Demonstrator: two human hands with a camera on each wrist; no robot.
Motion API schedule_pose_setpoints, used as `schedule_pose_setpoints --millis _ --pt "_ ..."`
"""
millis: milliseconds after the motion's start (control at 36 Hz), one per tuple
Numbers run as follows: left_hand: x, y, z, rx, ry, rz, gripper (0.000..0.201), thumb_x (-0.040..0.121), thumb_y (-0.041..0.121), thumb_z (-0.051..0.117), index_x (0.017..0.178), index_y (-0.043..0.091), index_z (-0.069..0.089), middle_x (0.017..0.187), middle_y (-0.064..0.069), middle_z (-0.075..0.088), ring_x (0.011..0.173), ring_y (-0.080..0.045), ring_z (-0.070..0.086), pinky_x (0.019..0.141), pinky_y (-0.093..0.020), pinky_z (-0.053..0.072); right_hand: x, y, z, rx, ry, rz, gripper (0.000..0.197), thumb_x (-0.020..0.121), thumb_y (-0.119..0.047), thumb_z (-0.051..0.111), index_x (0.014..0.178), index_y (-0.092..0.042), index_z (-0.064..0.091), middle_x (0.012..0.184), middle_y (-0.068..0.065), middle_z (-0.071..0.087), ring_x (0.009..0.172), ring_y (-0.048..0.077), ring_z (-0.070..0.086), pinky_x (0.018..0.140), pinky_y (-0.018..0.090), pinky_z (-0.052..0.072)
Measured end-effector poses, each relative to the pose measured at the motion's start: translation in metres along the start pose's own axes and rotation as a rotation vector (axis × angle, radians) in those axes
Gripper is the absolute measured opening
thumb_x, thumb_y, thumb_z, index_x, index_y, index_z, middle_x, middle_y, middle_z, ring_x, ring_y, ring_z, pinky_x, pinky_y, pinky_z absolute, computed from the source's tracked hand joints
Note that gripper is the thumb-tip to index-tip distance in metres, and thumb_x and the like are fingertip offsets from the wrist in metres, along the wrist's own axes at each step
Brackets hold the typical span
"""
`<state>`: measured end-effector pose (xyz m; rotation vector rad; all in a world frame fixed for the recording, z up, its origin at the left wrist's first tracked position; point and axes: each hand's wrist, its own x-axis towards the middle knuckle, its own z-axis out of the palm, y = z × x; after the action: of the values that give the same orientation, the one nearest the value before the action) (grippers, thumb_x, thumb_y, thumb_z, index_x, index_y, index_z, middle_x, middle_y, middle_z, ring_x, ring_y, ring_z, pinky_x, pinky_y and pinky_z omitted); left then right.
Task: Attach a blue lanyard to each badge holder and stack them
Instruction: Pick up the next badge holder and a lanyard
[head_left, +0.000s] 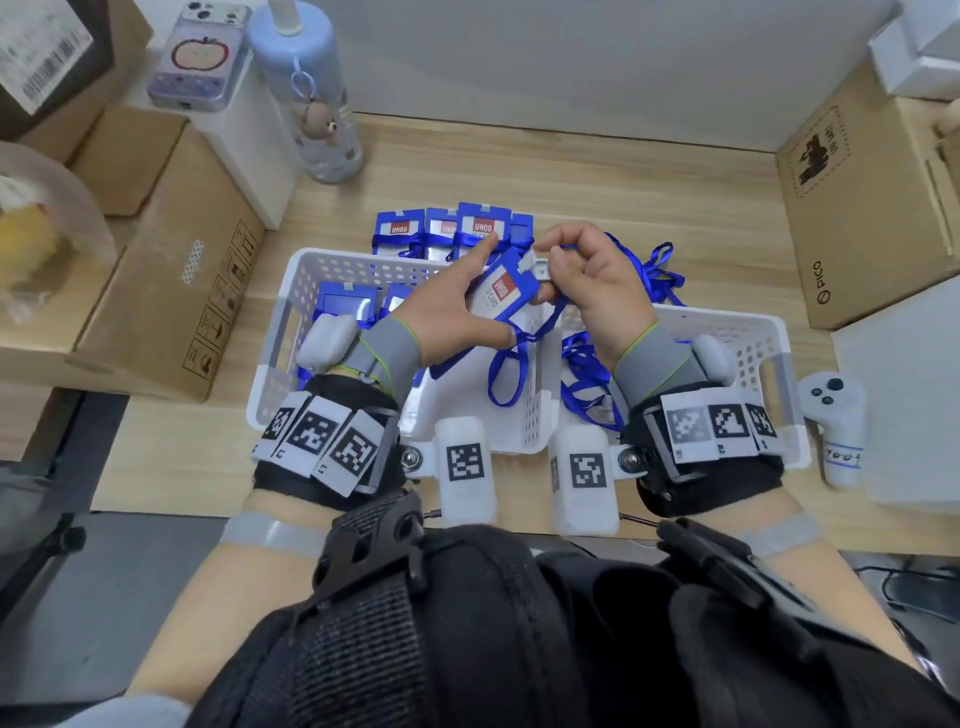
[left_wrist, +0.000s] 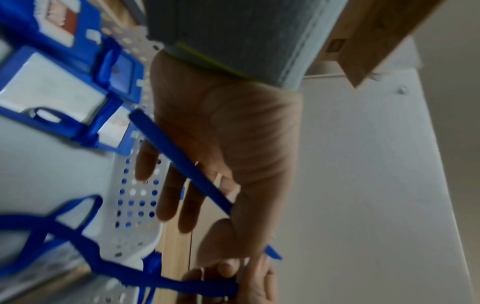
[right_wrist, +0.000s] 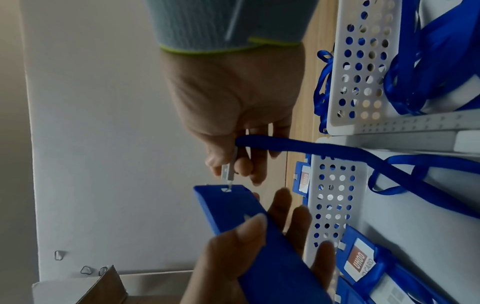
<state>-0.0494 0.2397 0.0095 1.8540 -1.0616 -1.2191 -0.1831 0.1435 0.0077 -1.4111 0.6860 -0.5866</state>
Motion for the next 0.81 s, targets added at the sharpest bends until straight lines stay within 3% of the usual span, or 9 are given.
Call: schedule_pose_setpoints --millis 83,194,278,361,417,472,583,667,806 --pt "0.002 -0.003 0.003 -0.084 -0.014 -0.034 0.103 0.063 0.013 0.078 0.146 0.029 0.02 0.11 0.001 0.059 0.101 -0.016 0.06 0.089 -0.027 0.05 -0.001 -0.002 0.0 -0.013 0.003 -0.005 0.019 0.095 -0.004 0.043 0.087 -0.018 0.052 0.066 -0.011 0.06 0.051 0.002 0.055 0.06 0.016 0.048" --pt "0.001 0.001 0.003 0.031 0.097 0.045 0.068 0.067 0.003 0.077 0.121 0.022 0.039 0.088 0.014 0.05 0.078 -0.007 0.054 0.061 -0.012 0.048 0.001 0.0 -0.002 -0.131 0.078 0.031 0.02 0.091 -0.001 0.05 0.082 -0.019 0.051 0.05 -0.003 0.053 0.042 0.005 0.05 0.053 0.016 0.047" --pt "-0.003 0.008 0.0 -0.11 0.167 0.126 0.066 0.058 0.003 0.075 0.105 0.031 0.037 0.091 0.01 0.048 0.072 0.0 0.053 0.07 -0.046 0.053 0.004 0.005 -0.006 -0.219 0.17 0.069 0.018 0.091 -0.002 0.048 0.084 -0.018 0.052 0.048 -0.008 0.052 0.041 0.002 0.047 0.052 0.019 0.049" --pt "-0.004 0.014 -0.006 -0.137 0.144 0.168 0.065 0.056 0.006 0.073 0.106 0.03 0.039 0.106 -0.006 0.056 0.074 0.005 0.056 0.073 -0.056 0.051 0.004 0.008 -0.01 -0.215 0.19 0.076 0.015 0.094 -0.007 0.046 0.103 -0.015 0.056 0.063 0.0 0.057 0.052 0.0 0.056 0.067 0.019 0.052" --pt "-0.003 0.014 -0.007 -0.116 0.11 0.172 0.069 0.055 0.009 0.075 0.113 0.025 0.04 0.114 -0.012 0.056 0.084 -0.007 0.058 0.076 -0.053 0.053 0.003 0.008 -0.012 -0.17 0.183 0.072 0.02 0.092 -0.005 0.048 0.108 -0.013 0.056 0.069 -0.001 0.063 0.06 -0.002 0.062 0.075 0.015 0.052" --pt "0.0 0.012 -0.007 -0.11 0.075 0.159 0.071 0.053 0.014 0.074 0.115 0.023 0.041 0.105 -0.006 0.057 0.086 -0.012 0.057 0.077 -0.041 0.055 0.004 0.005 -0.012 -0.113 0.179 0.089 0.017 0.09 -0.001 0.05 0.101 -0.012 0.058 0.067 -0.007 0.07 0.068 0.0 0.066 0.081 0.018 0.053" --pt "0.002 0.01 -0.001 -0.155 -0.063 0.135 0.078 0.06 0.0 0.077 0.127 0.016 0.041 0.102 0.001 0.055 0.072 0.004 0.057 0.065 -0.016 0.051 0.008 0.0 -0.006 0.032 0.194 0.141 0.013 0.084 -0.008 0.058 0.082 -0.015 0.048 0.083 0.001 0.074 0.086 0.015 0.067 0.096 0.042 0.046" --pt "0.0 0.013 0.004 -0.154 -0.162 0.139 0.085 0.056 0.006 0.075 0.13 0.022 0.038 0.121 -0.006 0.054 0.086 -0.005 0.06 0.073 -0.018 0.053 0.007 -0.005 -0.003 0.028 0.198 0.152 0.016 0.081 -0.009 0.064 0.081 -0.016 0.05 0.099 0.007 0.069 0.093 0.02 0.061 0.096 0.043 0.043" --pt "0.0 0.019 0.009 -0.068 -0.239 0.149 0.074 0.054 0.015 0.074 0.118 0.03 0.04 0.123 -0.017 0.051 0.103 -0.028 0.06 0.083 -0.029 0.053 0.006 -0.006 -0.006 0.018 0.15 0.175 0.025 0.081 0.009 0.057 0.079 -0.015 0.06 0.117 0.006 0.058 0.099 0.011 0.06 0.102 0.042 0.044"
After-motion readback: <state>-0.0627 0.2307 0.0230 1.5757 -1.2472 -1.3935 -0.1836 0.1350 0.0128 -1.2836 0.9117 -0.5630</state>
